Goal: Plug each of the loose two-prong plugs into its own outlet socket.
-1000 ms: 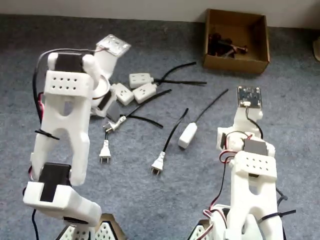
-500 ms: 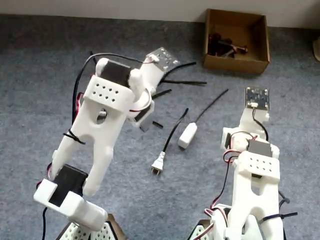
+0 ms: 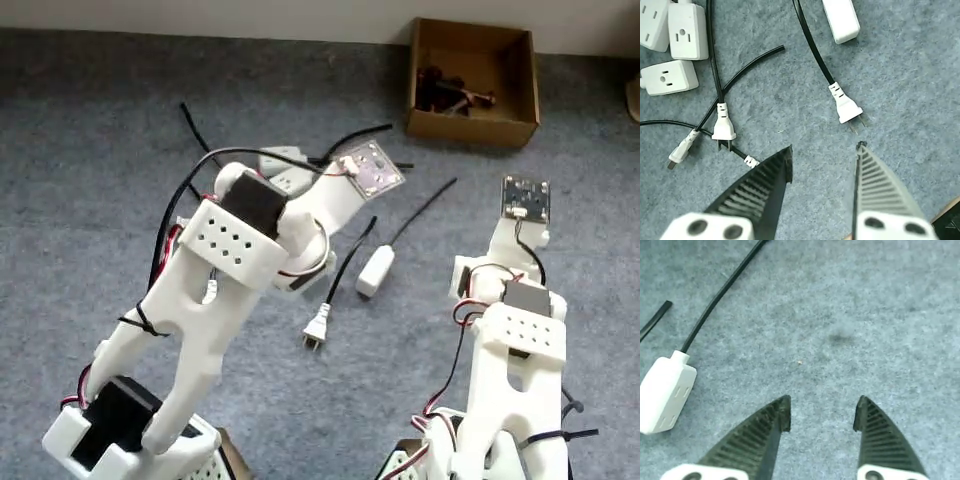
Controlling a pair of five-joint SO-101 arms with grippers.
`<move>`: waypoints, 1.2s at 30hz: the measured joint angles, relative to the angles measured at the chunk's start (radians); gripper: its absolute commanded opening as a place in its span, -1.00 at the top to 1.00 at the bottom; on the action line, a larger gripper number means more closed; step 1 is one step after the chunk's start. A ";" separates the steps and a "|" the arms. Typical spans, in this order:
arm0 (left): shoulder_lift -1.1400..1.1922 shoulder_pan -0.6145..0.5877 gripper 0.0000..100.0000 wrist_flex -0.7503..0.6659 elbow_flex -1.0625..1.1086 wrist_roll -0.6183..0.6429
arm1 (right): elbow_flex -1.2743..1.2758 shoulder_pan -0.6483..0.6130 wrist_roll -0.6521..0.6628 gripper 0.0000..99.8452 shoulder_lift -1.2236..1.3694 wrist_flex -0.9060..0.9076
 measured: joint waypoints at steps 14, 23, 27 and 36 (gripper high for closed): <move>0.000 0.209 0.59 -0.313 0.203 -0.043 | 0.000 0.006 0.000 0.60 0.000 0.000; 0.000 0.250 0.59 -0.502 0.236 -0.037 | 0.000 0.006 0.000 0.60 0.000 0.000; 0.000 0.252 0.59 -0.543 0.236 -0.031 | 0.000 0.006 0.000 0.60 0.000 0.000; 0.000 0.250 0.59 -0.603 0.236 0.009 | 0.000 0.064 0.000 0.60 0.000 0.000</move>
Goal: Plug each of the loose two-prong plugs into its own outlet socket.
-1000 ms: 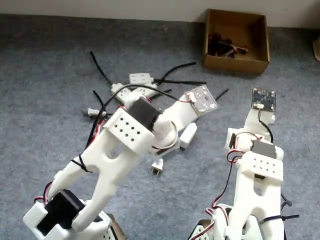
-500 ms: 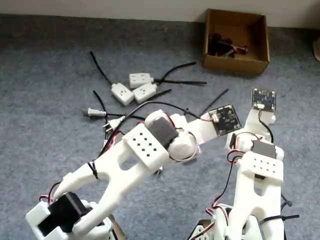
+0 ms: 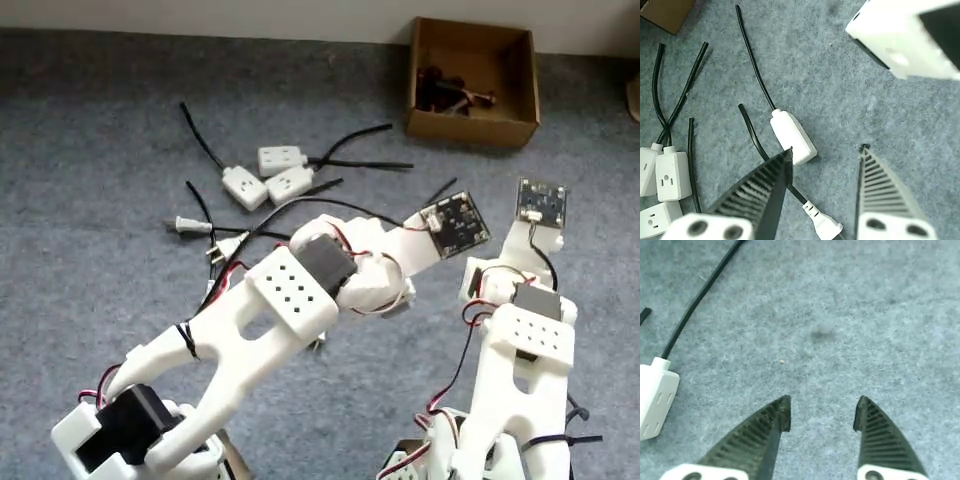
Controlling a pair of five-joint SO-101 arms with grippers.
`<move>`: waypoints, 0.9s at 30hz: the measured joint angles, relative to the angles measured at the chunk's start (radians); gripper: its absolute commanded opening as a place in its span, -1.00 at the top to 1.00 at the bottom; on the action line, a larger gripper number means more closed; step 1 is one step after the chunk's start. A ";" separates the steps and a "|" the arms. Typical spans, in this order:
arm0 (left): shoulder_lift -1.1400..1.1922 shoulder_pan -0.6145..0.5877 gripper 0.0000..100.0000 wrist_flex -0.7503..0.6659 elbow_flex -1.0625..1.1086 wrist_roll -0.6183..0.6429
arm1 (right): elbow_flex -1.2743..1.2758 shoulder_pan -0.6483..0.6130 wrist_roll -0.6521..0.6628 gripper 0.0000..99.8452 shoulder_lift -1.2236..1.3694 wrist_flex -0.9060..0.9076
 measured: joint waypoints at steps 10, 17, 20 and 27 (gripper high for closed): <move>0.000 -0.095 0.59 -0.026 0.000 0.000 | 0.000 0.072 0.000 0.60 0.000 0.000; 0.204 -0.098 0.59 -0.012 -0.172 0.000 | 0.000 0.126 0.000 0.60 0.000 0.000; 0.342 -0.101 0.59 0.041 -0.311 0.006 | 0.000 0.140 0.000 0.60 0.000 0.000; 0.535 -0.120 0.59 0.135 -0.512 0.054 | 0.000 0.143 0.000 0.60 0.000 0.000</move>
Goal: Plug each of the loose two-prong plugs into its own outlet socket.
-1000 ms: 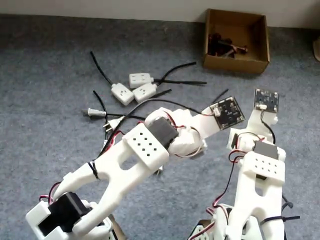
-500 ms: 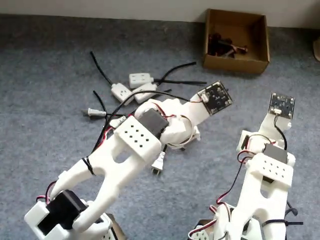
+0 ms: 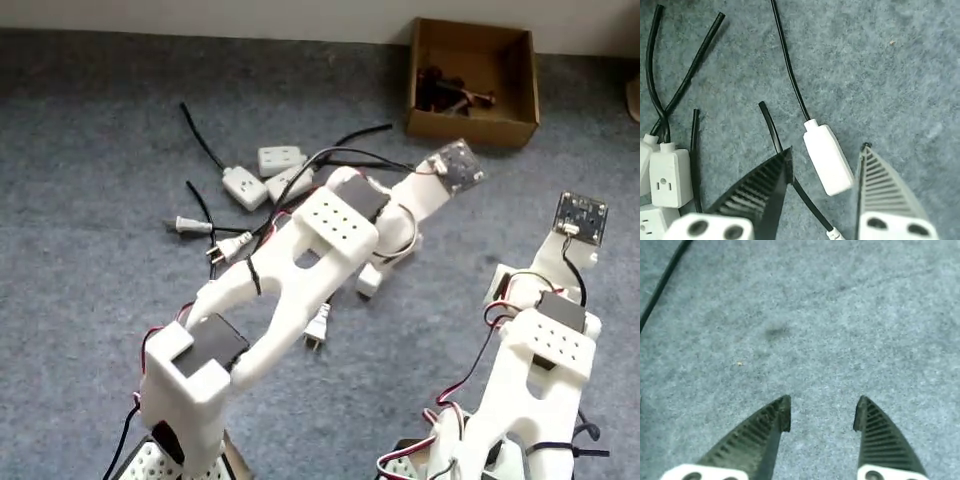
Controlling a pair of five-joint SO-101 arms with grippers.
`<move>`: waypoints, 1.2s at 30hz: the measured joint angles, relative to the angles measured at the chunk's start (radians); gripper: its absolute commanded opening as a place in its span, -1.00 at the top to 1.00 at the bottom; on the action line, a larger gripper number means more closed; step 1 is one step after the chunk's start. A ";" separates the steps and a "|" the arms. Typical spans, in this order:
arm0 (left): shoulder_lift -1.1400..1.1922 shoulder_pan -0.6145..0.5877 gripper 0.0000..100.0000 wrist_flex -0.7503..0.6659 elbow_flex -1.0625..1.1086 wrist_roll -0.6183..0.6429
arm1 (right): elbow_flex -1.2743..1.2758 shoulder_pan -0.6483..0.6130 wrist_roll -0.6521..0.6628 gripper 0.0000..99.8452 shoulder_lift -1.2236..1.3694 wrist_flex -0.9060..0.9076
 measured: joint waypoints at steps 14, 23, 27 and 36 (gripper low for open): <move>0.011 -0.017 0.59 0.000 -0.017 0.017 | 0.000 0.000 0.000 0.60 0.000 0.000; 0.011 -0.064 0.59 0.000 -0.017 0.043 | 0.000 0.000 0.000 0.60 0.000 0.000; 0.011 -0.061 0.59 0.000 -0.017 0.072 | 0.000 -0.003 0.000 0.60 0.000 0.000; 0.081 -0.061 0.64 0.000 -0.011 0.176 | 0.000 -0.003 0.000 0.60 0.000 0.000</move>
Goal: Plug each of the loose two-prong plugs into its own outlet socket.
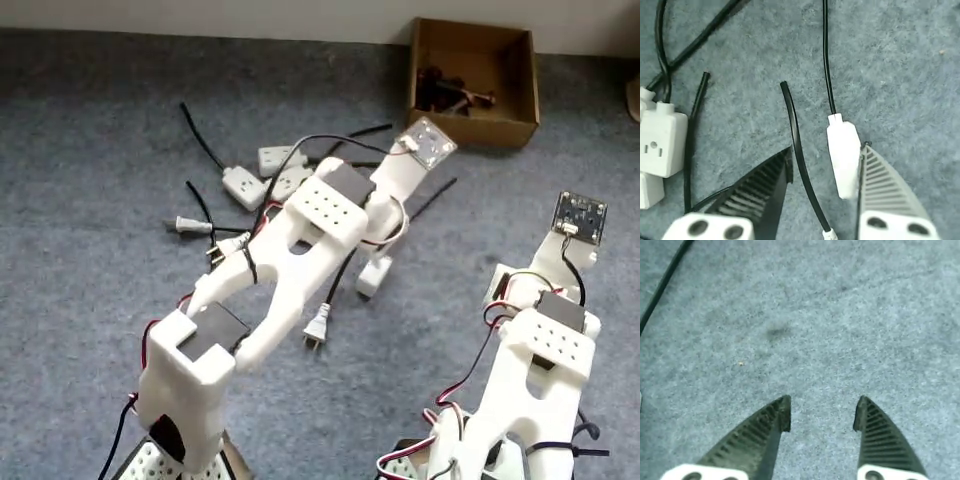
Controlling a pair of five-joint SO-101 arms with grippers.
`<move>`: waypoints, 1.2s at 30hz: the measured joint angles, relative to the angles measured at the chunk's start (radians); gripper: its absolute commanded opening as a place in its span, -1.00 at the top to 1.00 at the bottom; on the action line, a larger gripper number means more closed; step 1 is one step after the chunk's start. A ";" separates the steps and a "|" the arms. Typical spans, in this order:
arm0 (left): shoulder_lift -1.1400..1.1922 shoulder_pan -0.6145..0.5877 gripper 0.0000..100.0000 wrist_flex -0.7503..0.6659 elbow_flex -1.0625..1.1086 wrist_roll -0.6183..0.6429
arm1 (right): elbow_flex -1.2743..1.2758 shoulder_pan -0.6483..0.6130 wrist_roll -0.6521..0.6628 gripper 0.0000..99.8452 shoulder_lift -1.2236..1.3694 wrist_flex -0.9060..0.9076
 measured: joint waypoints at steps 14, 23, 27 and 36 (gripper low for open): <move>0.077 0.058 0.68 0.000 -0.002 0.060 | 0.000 0.000 0.000 0.60 0.000 0.000; 0.078 0.078 0.68 0.044 -0.002 0.061 | 0.000 0.000 0.015 0.60 0.000 0.000; 0.078 0.080 0.68 0.054 -0.002 0.061 | 0.000 0.000 0.017 0.60 0.000 0.000; 0.078 0.072 0.68 0.066 -0.002 0.058 | 0.000 0.000 0.017 0.60 0.000 0.000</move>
